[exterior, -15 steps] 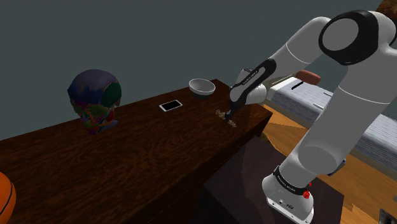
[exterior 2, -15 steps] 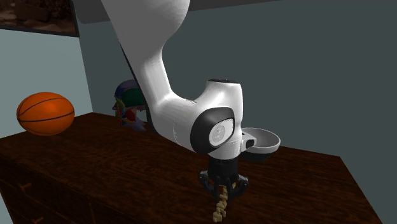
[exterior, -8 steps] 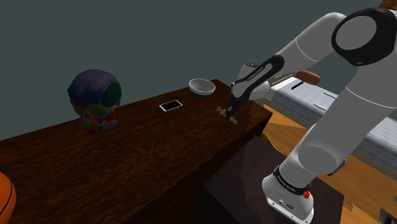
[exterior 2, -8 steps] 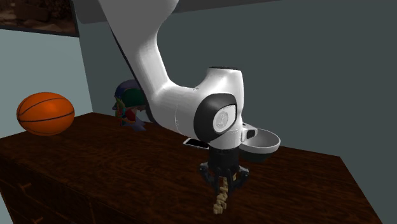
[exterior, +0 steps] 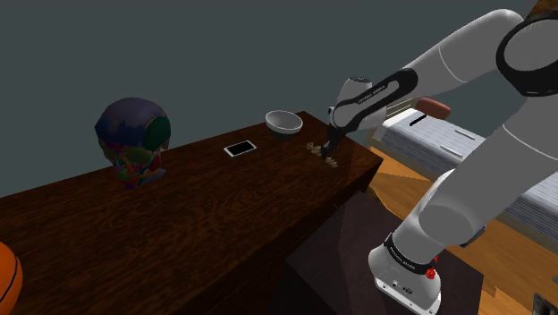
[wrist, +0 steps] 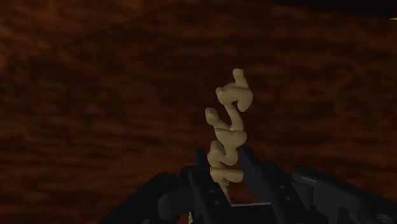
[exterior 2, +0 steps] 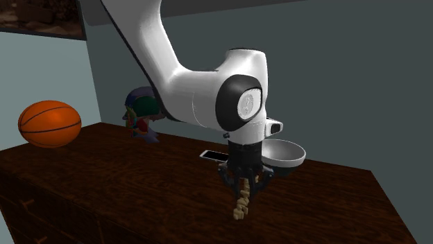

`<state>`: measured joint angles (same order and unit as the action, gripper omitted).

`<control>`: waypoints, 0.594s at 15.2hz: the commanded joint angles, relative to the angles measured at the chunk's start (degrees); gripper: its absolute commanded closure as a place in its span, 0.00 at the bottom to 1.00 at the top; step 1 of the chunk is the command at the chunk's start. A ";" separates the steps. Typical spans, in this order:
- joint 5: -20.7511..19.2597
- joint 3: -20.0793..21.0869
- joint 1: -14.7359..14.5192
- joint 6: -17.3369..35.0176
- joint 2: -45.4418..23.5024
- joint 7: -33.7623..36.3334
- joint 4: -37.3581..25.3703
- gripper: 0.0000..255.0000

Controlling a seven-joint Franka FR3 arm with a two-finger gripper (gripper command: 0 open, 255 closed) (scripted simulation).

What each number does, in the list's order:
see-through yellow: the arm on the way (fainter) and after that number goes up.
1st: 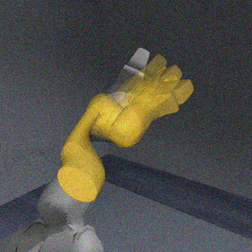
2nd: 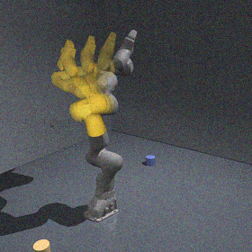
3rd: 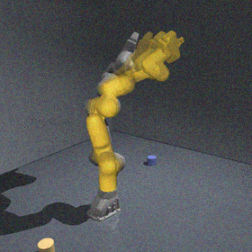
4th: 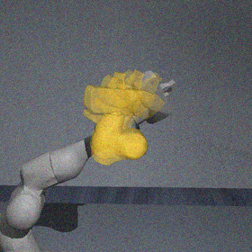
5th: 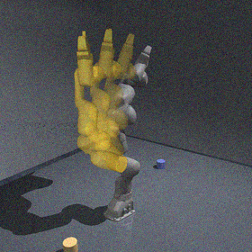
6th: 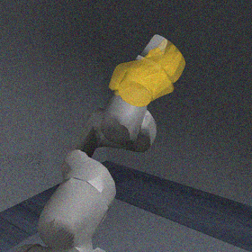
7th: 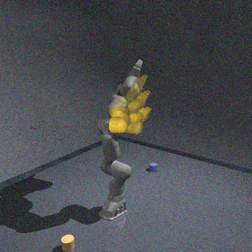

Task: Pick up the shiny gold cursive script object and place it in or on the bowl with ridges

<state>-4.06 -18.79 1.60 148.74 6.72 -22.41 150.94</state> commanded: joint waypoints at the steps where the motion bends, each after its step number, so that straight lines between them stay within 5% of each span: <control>1: -0.61 0.17 0.13 -1.89 1.39 0.51 -0.50 1.00; 9: -2.33 0.92 0.69 -9.32 6.91 1.83 -2.54 1.00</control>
<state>-6.18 -18.00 2.23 140.49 12.86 -20.75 148.69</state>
